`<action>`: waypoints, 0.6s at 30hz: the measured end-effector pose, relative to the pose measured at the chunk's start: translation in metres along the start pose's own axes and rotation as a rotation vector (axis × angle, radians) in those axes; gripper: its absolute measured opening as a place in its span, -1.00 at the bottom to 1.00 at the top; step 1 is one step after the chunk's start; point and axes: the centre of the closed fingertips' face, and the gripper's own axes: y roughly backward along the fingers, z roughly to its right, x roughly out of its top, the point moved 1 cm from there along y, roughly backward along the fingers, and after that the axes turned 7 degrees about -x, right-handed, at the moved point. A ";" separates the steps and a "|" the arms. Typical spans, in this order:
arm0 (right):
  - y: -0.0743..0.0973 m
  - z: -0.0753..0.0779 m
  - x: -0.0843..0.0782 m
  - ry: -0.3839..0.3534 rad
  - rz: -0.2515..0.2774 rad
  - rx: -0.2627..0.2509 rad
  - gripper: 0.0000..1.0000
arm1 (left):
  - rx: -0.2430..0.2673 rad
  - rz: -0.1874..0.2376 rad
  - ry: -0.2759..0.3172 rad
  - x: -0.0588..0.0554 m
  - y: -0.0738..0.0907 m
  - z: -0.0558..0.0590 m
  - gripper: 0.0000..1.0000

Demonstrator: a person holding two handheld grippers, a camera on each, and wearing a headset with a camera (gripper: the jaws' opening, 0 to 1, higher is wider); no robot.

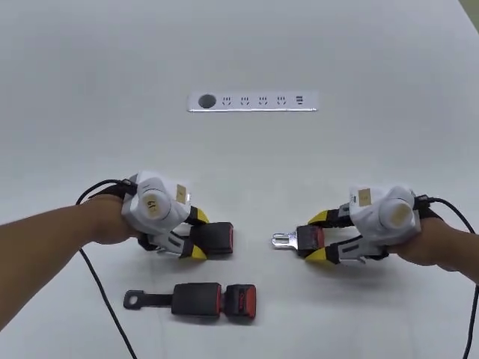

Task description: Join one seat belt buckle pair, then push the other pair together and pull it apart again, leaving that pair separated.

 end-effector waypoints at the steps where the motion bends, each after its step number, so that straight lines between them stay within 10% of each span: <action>1: 0.001 0.002 -0.002 0.000 -0.001 0.000 -0.31 | 0.000 0.000 -0.001 0.001 0.000 0.001 -0.33; 18: 0.016 0.000 -0.015 -0.020 0.007 0.003 -0.29 | 0.003 -0.003 0.001 0.001 -0.001 0.001 -0.32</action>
